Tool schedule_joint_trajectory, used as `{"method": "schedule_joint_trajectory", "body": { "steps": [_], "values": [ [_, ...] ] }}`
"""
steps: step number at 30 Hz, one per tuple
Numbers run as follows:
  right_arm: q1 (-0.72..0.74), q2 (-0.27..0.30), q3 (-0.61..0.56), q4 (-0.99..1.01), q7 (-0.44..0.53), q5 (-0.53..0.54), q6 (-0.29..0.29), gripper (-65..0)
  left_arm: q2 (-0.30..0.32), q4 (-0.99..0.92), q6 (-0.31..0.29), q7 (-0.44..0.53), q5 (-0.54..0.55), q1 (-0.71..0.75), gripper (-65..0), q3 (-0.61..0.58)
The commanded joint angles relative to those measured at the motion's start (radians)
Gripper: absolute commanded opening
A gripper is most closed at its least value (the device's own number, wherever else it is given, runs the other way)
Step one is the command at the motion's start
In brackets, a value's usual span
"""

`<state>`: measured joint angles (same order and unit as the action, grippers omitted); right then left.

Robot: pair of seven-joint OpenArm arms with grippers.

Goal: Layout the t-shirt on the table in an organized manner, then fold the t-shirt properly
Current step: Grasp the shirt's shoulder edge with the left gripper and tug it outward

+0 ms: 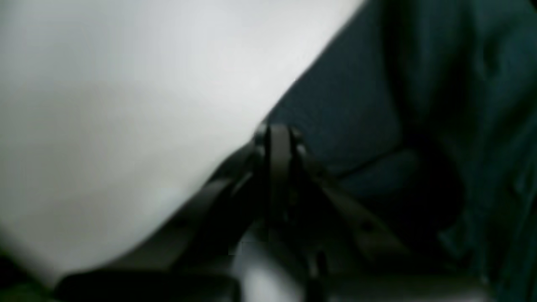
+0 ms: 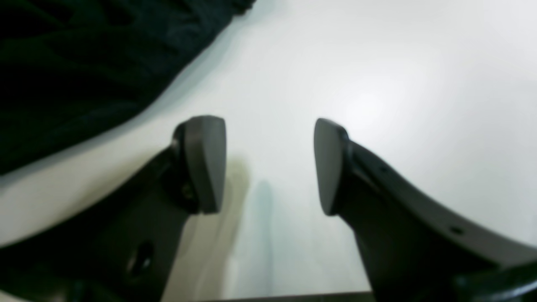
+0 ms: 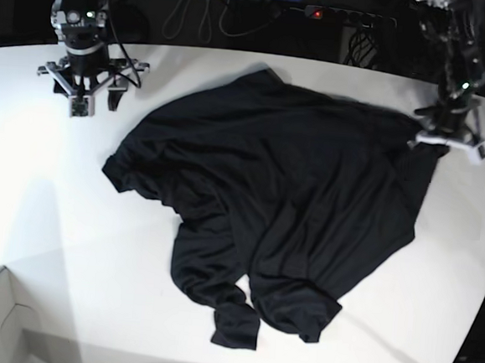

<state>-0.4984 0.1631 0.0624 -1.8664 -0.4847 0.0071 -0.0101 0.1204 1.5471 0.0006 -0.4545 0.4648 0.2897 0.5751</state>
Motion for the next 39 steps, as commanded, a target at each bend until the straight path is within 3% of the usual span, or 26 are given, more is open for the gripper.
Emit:
{"method": "schedule_joint_trajectory", "body": {
  "steps": [1,6,11,16,21,28,33,35,39],
  "values": [
    [-0.003,0.006,0.003,-0.019,0.022,0.001,0.003,-31.0,-0.001,0.054,-0.006,0.026,0.005,0.004,-64.7,0.027],
    [-0.001,0.003,-0.002,-0.019,0.022,0.001,0.003,-31.0,-0.037,0.175,-0.006,0.026,0.005,0.05,-64.7,0.136],
    [-0.001,0.002,-0.003,-0.019,0.022,0.001,0.003,-30.9,-0.043,0.192,-0.006,0.026,0.007,0.056,-64.7,0.202],
    [-0.001,0.002,-0.003,-0.019,0.022,0.001,0.003,-30.9,-0.09,0.191,-0.006,0.024,0.007,0.056,-64.7,0.283],
    [-0.003,0.0,-0.006,-0.019,0.022,0.004,0.002,-30.8,-0.094,0.174,-0.006,0.024,0.007,0.049,-64.2,0.285],
    [0.0,-0.024,-0.031,-0.019,0.017,0.004,-0.087,-31.3,-0.094,0.163,-0.006,0.02,0.005,0.003,-64.0,0.282],
    [0.019,-0.036,-0.026,-0.019,0.016,0.003,-0.089,-31.4,-0.087,0.177,-0.006,-0.092,0.005,-0.047,-63.9,0.291],
    [0.019,-0.036,-0.025,-0.019,0.016,0.003,-0.089,-31.0,-0.084,0.191,-0.006,-0.131,0.005,-0.062,-61.5,0.291],
    [0.019,-0.036,-0.022,-0.019,0.017,0.003,-0.087,-30.9,-0.092,0.237,-0.006,-0.166,0.005,-0.071,-45.5,0.291]
  ]
}}
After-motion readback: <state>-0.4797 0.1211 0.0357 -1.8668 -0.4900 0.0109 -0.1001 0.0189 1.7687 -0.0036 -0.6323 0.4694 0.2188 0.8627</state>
